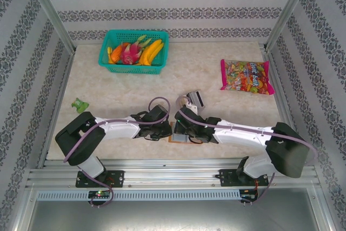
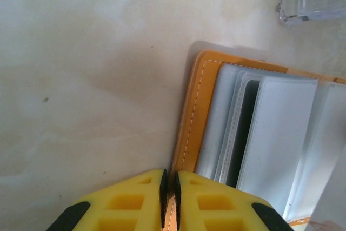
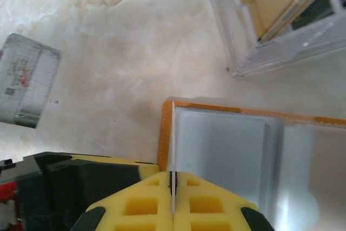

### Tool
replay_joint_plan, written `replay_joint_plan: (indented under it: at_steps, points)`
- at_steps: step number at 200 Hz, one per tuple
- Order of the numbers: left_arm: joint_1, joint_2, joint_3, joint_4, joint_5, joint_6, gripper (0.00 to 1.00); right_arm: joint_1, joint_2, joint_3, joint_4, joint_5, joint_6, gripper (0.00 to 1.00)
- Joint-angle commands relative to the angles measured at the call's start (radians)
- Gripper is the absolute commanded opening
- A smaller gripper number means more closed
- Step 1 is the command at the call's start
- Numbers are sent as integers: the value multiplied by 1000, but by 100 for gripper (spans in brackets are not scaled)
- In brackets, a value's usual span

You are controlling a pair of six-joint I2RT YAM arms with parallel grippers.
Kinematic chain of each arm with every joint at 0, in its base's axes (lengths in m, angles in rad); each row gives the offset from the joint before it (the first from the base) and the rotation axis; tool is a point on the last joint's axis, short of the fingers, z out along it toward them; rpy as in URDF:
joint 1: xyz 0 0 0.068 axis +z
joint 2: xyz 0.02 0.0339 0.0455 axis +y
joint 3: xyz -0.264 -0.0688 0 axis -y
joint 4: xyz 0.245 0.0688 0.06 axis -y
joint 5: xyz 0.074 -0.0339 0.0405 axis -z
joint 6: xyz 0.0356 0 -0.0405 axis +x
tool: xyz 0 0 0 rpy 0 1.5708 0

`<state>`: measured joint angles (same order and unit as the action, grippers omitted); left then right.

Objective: Put the credit cards into the card holder

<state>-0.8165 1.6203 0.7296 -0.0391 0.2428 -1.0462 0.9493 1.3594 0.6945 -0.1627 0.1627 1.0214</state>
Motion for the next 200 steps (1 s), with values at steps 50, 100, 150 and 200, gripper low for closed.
replay_joint_plan:
  at_steps: [50,100,150,200]
  points:
    - [-20,-75,-39,9,-3,11,34,-178,-229,-277,256,-235,-4,0]
    - [-21,-55,-29,66,24,26,47,-225,-261,-398,330,-280,-9,0]
    - [-21,-2,-2,91,61,36,49,-237,-213,-446,479,-321,11,0]
    - [-21,48,26,55,72,42,46,-240,-118,-447,589,-352,58,0]
